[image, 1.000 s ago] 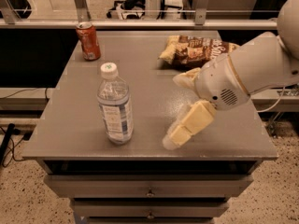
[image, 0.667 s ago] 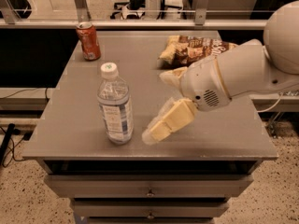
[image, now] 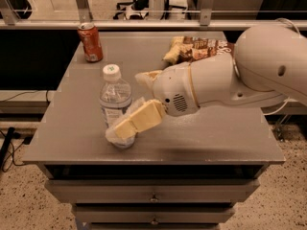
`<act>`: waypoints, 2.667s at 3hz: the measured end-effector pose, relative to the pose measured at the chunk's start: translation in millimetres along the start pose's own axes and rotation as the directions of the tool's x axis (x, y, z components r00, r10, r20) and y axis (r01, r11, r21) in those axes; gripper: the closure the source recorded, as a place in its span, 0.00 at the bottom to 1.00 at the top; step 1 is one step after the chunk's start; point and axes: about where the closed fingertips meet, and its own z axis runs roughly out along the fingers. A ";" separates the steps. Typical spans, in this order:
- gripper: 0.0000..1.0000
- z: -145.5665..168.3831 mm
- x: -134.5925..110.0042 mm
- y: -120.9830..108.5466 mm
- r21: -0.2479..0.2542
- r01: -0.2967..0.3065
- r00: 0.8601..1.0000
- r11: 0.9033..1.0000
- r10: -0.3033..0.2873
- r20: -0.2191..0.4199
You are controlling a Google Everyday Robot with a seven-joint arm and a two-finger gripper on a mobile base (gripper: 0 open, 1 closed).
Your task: Knock blue plastic bottle over
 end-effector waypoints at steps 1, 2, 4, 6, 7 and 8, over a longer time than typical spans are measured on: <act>0.00 32.3 -9.2 -3.6 -0.005 0.005 0.998 1.000 -0.004 0.065; 0.00 54.2 -12.8 -23.9 0.032 0.007 0.992 0.999 -0.011 0.126; 0.00 70.5 -34.8 -97.5 0.159 0.008 0.980 0.987 -0.039 0.194; 0.00 63.5 -49.3 -156.2 0.275 -0.033 0.980 0.961 -0.022 0.196; 0.00 62.6 -33.7 -172.4 0.319 -0.044 0.990 0.947 -0.002 0.143; 0.00 53.4 -6.8 -180.6 0.346 -0.037 0.997 0.937 0.010 0.080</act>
Offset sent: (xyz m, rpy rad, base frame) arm 0.0709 0.0587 -0.0270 0.1818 -0.0865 -0.1050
